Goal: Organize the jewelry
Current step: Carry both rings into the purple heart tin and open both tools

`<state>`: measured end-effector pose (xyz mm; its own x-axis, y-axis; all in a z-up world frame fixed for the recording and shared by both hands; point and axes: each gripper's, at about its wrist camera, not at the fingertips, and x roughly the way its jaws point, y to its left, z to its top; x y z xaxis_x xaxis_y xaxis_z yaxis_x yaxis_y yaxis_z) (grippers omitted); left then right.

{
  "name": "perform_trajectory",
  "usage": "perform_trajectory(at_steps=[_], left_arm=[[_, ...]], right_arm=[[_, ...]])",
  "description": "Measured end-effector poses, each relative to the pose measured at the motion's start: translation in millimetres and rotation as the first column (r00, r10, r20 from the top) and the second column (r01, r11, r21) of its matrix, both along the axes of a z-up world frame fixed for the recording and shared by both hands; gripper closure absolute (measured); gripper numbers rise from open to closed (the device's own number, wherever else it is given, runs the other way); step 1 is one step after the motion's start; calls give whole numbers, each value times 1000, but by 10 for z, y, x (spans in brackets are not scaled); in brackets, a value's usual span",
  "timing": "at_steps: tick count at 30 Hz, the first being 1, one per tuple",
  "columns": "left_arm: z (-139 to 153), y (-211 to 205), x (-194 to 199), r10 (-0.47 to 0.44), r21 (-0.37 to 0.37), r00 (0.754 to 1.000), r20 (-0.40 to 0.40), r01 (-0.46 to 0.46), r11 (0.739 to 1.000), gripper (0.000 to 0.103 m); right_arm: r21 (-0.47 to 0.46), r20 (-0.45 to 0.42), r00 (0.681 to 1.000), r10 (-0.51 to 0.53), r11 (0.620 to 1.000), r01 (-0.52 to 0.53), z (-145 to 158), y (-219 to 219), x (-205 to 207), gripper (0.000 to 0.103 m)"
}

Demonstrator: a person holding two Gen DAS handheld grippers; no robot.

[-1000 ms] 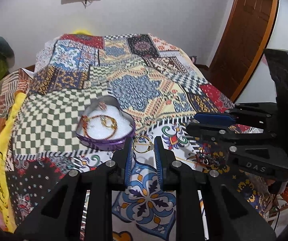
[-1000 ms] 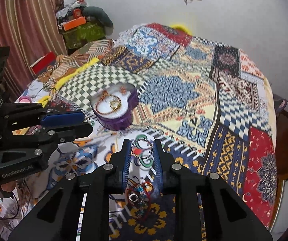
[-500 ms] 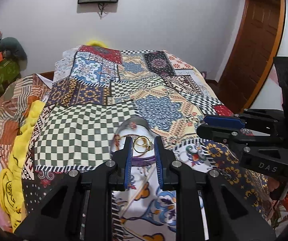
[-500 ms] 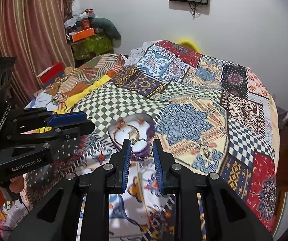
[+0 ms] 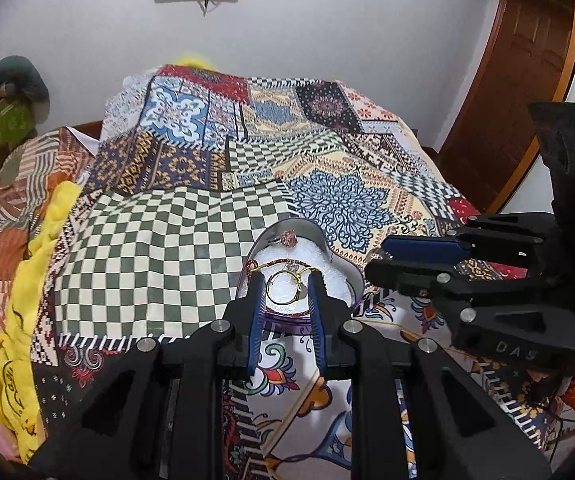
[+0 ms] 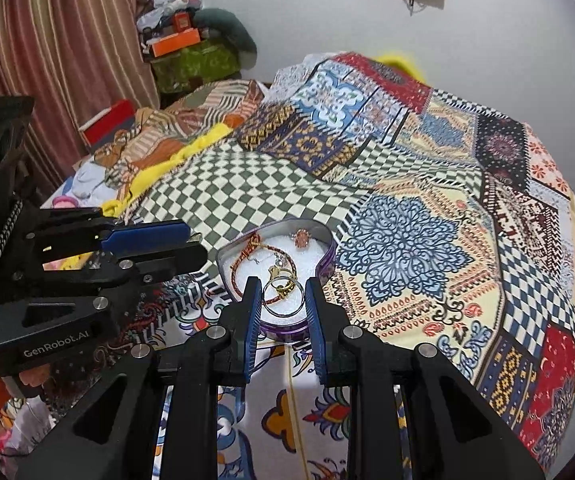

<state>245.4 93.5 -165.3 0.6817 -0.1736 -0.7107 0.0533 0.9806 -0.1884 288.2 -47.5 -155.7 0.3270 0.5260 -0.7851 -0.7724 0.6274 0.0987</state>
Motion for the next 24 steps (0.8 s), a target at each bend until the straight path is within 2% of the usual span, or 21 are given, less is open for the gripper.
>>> perform_trajectory(at_steps=[14,24], left_arm=[[-294,44,326,-33,-36,996,-77,31,999,83],[-301,3,335,-25,-1,997,-77,25,1000,83]], right_arm=[[-86,-10,998,60,995,-60,-224,189,92,83],[-91,-18,998,54,994,-55,-248,201,111,83]])
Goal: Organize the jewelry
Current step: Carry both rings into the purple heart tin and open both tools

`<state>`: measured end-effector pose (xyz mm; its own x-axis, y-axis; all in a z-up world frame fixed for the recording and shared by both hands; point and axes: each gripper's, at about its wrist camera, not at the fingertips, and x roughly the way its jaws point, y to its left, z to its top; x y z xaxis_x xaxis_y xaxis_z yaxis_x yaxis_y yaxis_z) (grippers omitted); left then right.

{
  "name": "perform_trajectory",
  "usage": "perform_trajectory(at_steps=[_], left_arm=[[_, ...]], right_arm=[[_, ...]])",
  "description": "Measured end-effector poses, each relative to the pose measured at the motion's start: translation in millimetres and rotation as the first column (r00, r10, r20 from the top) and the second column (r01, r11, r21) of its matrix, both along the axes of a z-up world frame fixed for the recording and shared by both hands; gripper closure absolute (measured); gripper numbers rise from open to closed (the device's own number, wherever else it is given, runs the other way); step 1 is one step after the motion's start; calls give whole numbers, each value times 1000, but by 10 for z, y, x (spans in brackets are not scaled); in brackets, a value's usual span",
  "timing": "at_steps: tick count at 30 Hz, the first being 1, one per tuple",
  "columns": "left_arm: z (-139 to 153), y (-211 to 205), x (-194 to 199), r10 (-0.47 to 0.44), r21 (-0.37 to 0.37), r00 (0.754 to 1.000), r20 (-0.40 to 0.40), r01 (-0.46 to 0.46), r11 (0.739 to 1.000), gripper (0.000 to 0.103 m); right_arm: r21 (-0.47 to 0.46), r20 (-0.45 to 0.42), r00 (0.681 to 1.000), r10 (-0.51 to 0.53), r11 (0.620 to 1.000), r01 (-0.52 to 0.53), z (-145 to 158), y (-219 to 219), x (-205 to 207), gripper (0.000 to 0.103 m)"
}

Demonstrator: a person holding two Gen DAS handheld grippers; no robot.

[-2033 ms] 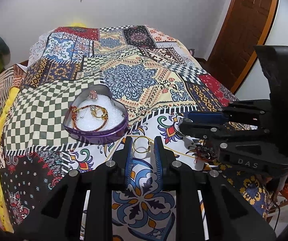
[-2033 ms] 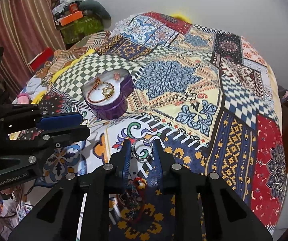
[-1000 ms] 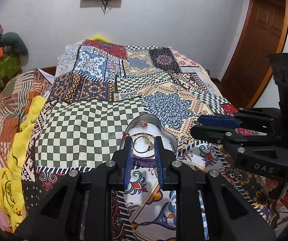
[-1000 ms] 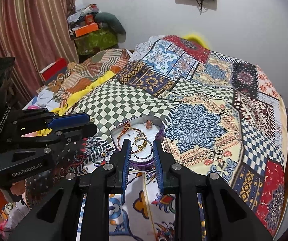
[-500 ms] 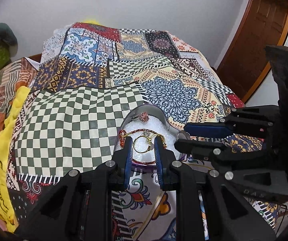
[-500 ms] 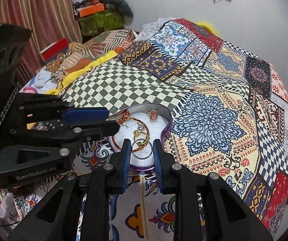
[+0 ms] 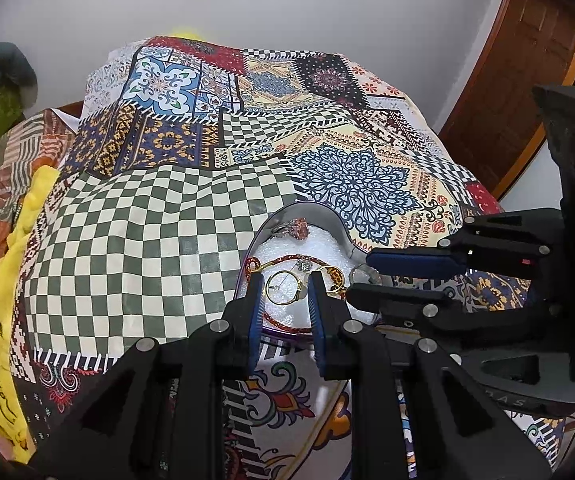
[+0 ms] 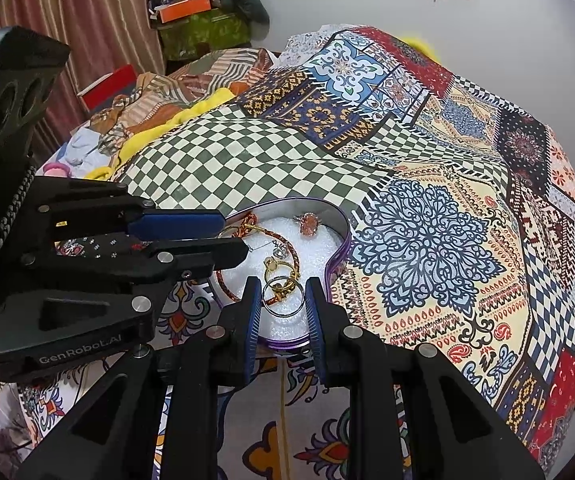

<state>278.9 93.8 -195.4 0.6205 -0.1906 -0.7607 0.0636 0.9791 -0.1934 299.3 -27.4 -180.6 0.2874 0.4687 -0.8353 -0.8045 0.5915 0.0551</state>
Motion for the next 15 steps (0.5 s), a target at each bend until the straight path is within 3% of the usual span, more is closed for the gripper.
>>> perform_trajectory(at_steps=[8,15], left_arm=[[100,-29,-60,11,24,1000,8,-11,1000,83],[346,-72,-232,13,47,999,48,-15,999,83]], right_arm=[[4,0,1000,-23,1000,23,87,-70,-22,79],[45,35,998,-56,998,55,348,-255,-137,79]])
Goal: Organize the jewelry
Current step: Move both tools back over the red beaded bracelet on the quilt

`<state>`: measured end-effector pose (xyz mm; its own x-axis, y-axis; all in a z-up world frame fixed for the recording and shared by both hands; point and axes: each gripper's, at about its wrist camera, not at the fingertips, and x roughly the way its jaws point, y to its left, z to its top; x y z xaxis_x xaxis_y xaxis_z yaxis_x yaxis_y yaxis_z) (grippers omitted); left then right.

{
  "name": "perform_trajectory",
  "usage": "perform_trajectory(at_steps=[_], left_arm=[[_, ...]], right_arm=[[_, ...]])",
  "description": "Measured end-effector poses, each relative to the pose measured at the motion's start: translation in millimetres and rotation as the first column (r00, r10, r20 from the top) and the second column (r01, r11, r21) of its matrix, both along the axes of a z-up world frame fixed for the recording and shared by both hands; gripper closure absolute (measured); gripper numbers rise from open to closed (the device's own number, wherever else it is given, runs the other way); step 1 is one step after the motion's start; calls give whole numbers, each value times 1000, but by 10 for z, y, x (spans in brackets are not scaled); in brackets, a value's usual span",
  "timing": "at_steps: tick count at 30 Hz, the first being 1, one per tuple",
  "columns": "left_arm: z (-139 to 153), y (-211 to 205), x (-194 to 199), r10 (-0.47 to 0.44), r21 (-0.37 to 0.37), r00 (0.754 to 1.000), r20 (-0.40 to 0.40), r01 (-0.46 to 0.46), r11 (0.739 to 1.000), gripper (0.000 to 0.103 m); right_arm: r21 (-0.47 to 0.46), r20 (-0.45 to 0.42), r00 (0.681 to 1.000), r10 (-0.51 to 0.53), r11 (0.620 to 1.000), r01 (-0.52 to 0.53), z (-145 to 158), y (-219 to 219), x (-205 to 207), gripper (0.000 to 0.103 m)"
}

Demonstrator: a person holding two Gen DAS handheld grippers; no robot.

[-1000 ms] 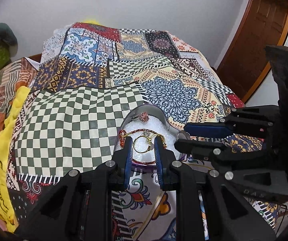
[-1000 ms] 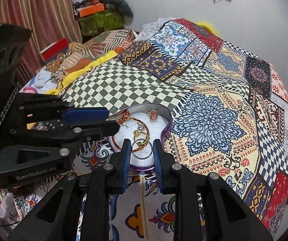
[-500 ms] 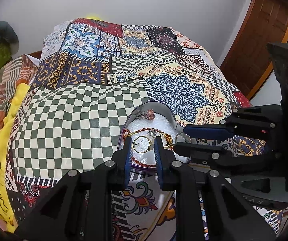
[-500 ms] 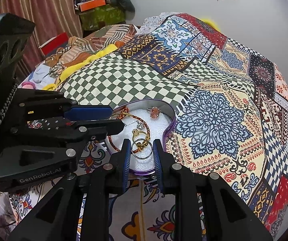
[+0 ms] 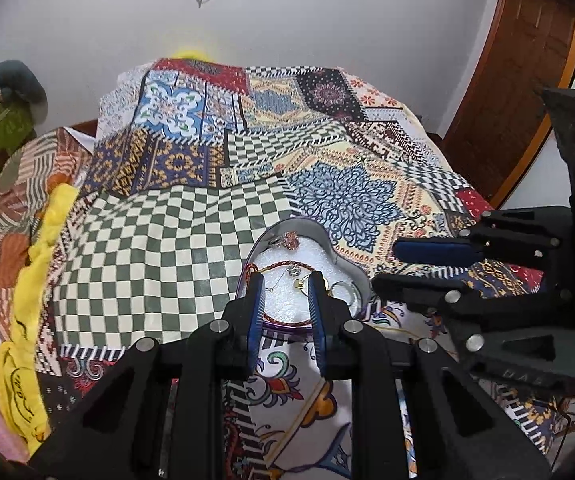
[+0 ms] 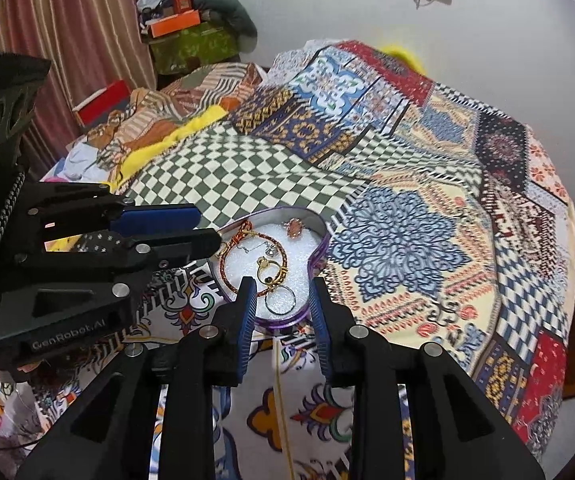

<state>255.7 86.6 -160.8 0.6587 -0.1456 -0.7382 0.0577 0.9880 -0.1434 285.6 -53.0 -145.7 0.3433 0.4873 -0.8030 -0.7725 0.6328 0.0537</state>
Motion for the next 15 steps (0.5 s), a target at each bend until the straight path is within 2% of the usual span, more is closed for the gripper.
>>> perform_trajectory(at_steps=[7,15], left_arm=[[282,-156,-251,-9,39,998,55,7,999,82],[503,-417,-549,-48,60,995,93,42,997,72]], right_arm=[[51,45,998,-44,998,42,303,-266,-154,79],[101,83,989,-119,989,111,529,-699,-357,78]])
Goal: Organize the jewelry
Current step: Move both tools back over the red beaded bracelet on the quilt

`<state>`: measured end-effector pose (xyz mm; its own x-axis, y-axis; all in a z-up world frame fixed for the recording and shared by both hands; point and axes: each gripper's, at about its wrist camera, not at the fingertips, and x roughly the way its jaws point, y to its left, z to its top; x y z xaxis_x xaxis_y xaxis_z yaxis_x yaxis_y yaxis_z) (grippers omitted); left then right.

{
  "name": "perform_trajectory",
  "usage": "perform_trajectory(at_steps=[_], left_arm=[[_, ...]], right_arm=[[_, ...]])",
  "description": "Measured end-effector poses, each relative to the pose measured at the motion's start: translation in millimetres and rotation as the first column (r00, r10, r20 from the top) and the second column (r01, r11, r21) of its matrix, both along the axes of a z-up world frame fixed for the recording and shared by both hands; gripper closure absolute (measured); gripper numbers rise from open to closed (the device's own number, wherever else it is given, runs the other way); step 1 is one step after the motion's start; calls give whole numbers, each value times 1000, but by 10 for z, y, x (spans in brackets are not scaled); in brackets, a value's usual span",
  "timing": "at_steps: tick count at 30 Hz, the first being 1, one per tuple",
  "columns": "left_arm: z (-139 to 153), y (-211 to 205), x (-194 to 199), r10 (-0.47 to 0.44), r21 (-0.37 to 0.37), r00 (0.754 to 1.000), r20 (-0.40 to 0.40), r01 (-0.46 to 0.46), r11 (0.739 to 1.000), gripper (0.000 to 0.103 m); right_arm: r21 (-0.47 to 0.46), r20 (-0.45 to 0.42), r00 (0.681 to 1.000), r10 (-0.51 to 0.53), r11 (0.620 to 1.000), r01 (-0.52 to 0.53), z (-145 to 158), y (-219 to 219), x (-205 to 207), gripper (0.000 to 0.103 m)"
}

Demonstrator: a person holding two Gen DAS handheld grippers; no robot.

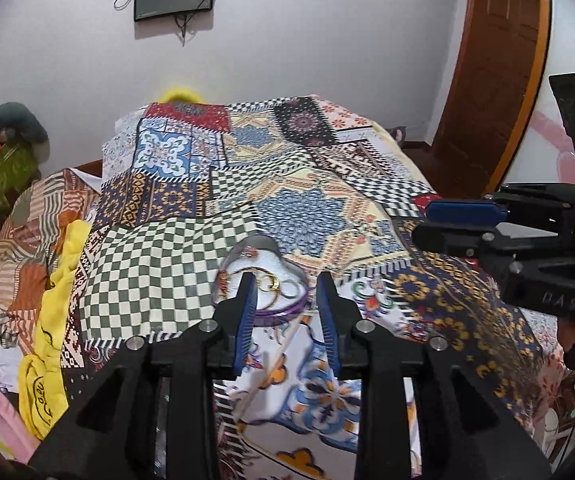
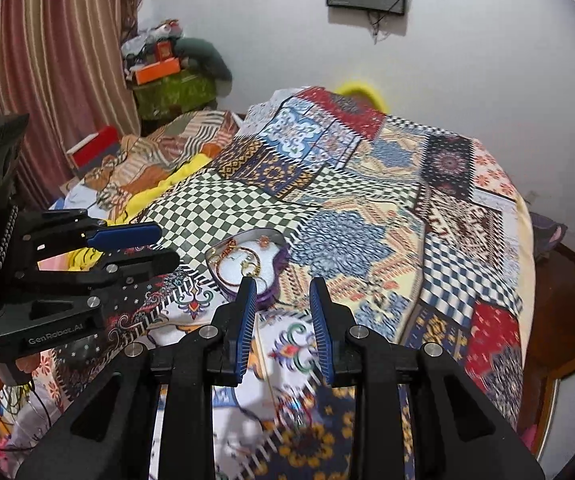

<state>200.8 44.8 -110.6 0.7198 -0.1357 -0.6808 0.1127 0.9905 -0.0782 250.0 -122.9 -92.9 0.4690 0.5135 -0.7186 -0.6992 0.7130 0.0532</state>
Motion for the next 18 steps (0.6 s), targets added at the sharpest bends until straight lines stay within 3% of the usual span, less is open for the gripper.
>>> perform_trajectory(at_steps=[4,12,18], left_arm=[[-30,-173,-78,-27,-1,999,-18,27,1000,72],[-269,-523,-107,-88,-10,992,-87,87,996,72],[-483,-669,-101,-109,-4,986,-126,109,994,72]], right_arm=[[0,5,999,-35,999,35,-42,-190,-71,70],[-19,-76,993,-91,996,89,-365,-507,-86,70],[-60,-154,985,-78,996,69,-705,-512,-106,70]])
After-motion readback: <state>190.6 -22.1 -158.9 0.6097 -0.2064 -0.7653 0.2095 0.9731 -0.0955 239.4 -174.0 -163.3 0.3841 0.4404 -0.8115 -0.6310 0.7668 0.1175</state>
